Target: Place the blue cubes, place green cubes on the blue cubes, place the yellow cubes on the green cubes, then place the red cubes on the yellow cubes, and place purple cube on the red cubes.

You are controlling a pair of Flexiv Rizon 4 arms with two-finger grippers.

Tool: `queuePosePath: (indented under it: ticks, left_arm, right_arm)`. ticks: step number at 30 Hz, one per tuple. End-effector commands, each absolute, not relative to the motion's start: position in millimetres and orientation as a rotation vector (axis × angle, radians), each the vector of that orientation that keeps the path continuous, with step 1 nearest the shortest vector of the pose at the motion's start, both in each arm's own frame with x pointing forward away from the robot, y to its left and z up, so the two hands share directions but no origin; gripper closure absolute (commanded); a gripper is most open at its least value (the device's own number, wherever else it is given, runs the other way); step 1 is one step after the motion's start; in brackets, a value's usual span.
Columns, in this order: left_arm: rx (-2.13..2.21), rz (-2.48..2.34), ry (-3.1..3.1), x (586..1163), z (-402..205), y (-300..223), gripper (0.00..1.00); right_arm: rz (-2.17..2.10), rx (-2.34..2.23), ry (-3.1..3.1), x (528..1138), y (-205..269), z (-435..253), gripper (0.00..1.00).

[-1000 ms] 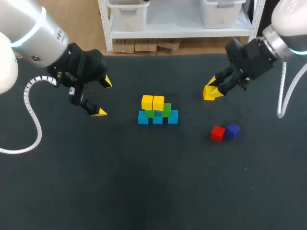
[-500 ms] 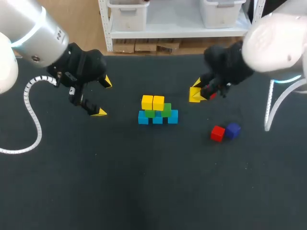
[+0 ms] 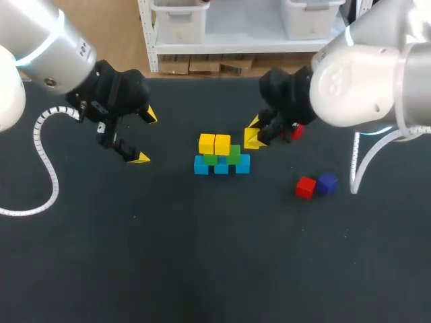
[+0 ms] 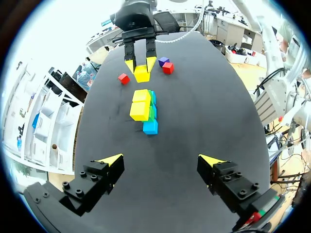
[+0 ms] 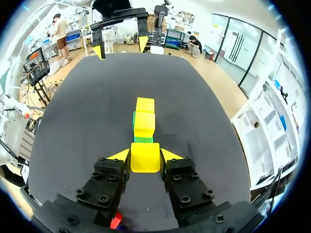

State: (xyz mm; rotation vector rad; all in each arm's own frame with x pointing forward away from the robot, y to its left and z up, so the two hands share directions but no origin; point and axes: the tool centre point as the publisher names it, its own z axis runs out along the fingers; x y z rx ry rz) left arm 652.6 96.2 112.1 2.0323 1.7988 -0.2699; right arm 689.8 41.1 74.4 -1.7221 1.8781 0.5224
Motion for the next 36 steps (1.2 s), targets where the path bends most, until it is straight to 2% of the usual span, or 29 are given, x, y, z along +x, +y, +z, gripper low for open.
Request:
queuePosePath:
  ticks: [1, 36]
  left_arm:
    - [2.033, -0.273, 1.793, 652.9, 111.6, 97.3, 0.00]
    - [2.033, -0.273, 1.793, 652.9, 111.6, 97.3, 0.00]
  right_arm:
    - [0.531, -1.731, 1.879, 692.3, 49.1, 70.2, 1.00]
    - [0.555, -1.753, 1.887, 694.9, 65.9, 57.3, 1.00]
